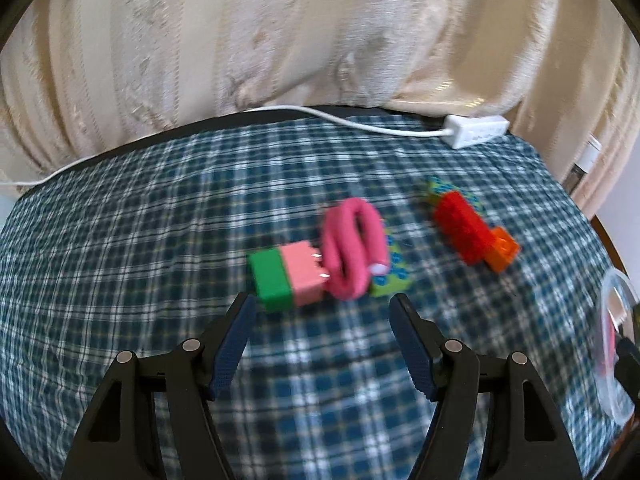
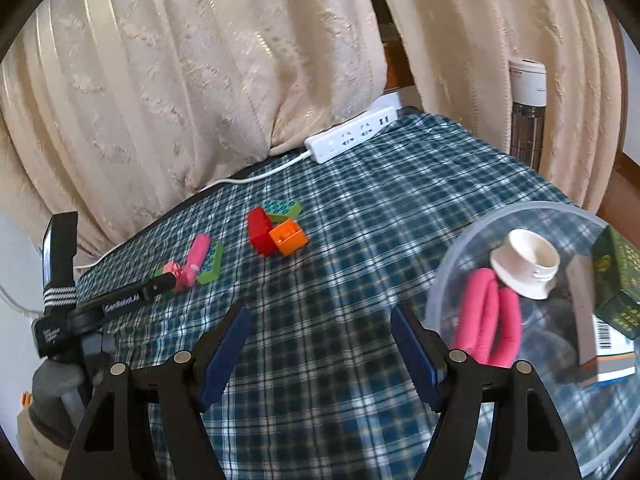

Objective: Organize objects
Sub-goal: 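Move the left tool to the green and pink blocks and grasp them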

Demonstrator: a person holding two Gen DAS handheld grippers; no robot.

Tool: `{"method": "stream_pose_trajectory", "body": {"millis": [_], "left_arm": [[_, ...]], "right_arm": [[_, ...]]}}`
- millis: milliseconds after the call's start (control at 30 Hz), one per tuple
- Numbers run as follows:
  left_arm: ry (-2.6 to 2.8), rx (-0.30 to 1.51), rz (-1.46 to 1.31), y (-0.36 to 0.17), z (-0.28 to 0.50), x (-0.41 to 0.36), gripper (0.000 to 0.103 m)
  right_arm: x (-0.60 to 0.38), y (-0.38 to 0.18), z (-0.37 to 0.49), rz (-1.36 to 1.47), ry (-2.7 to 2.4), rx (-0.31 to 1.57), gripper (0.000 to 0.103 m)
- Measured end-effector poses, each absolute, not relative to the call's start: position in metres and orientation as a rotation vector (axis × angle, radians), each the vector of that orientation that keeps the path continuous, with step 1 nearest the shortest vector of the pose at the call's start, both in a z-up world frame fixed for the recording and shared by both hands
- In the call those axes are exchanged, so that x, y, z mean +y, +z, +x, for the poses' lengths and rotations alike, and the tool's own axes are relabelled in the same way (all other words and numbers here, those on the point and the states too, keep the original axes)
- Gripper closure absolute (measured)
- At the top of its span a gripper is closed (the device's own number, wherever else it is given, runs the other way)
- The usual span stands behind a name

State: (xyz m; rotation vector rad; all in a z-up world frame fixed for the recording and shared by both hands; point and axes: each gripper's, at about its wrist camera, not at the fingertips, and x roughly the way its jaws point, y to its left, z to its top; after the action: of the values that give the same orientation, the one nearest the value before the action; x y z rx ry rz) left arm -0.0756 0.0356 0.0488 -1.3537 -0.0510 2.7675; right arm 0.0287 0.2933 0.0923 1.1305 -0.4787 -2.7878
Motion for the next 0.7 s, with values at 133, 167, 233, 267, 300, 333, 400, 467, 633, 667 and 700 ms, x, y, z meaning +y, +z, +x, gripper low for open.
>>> {"method": "stream_pose_trajectory", "body": {"millis": [133, 167, 233, 267, 300, 333, 400, 467, 633, 667, 700], "left_arm": [[2.785, -0.087, -1.378, 0.043, -0.086, 0.025, 0.033], [2.787, -0.092, -1.384, 0.042, -0.088, 0.024, 0.033], [2.787, -0.1, -1.398, 0.039, -0.093, 0.022, 0.033], [2.786, -0.101, -1.405, 0.037, -0.095, 0.021, 0.033], [2.785, -0.101, -1.408, 0.036, -0.097, 0.021, 0.033], [2.785, -0.102, -1.412, 0.035, -0.098, 0.021, 0.033], [2.784, -0.102, -1.419, 0.033, -0.102, 0.021, 0.033], [2.785, -0.107, -1.425, 0.031, -0.106, 0.019, 0.033], [2.783, -0.132, -1.438, 0.026, -0.113, 0.012, 0.033], [2.781, -0.136, -1.441, 0.025, -0.114, 0.01, 0.033], [2.779, -0.142, -1.444, 0.023, -0.115, 0.009, 0.033]], "right_arm": [[0.287, 0.088, 0.022, 1.157, -2.771, -0.472, 0.026], [0.286, 0.087, 0.02, 1.164, -2.767, -0.471, 0.026], [0.284, 0.085, 0.017, 1.173, -2.761, -0.468, 0.026], [0.283, 0.085, 0.016, 1.177, -2.758, -0.466, 0.026], [0.282, 0.083, 0.014, 1.182, -2.755, -0.464, 0.026], [0.281, 0.082, 0.012, 1.187, -2.752, -0.463, 0.026], [0.279, 0.079, 0.009, 1.197, -2.745, -0.46, 0.026], [0.277, 0.077, 0.006, 1.207, -2.737, -0.455, 0.026], [0.273, 0.073, -0.001, 1.231, -2.717, -0.449, 0.026], [0.272, 0.072, -0.002, 1.235, -2.715, -0.448, 0.026], [0.271, 0.072, -0.003, 1.24, -2.712, -0.445, 0.026]]}}
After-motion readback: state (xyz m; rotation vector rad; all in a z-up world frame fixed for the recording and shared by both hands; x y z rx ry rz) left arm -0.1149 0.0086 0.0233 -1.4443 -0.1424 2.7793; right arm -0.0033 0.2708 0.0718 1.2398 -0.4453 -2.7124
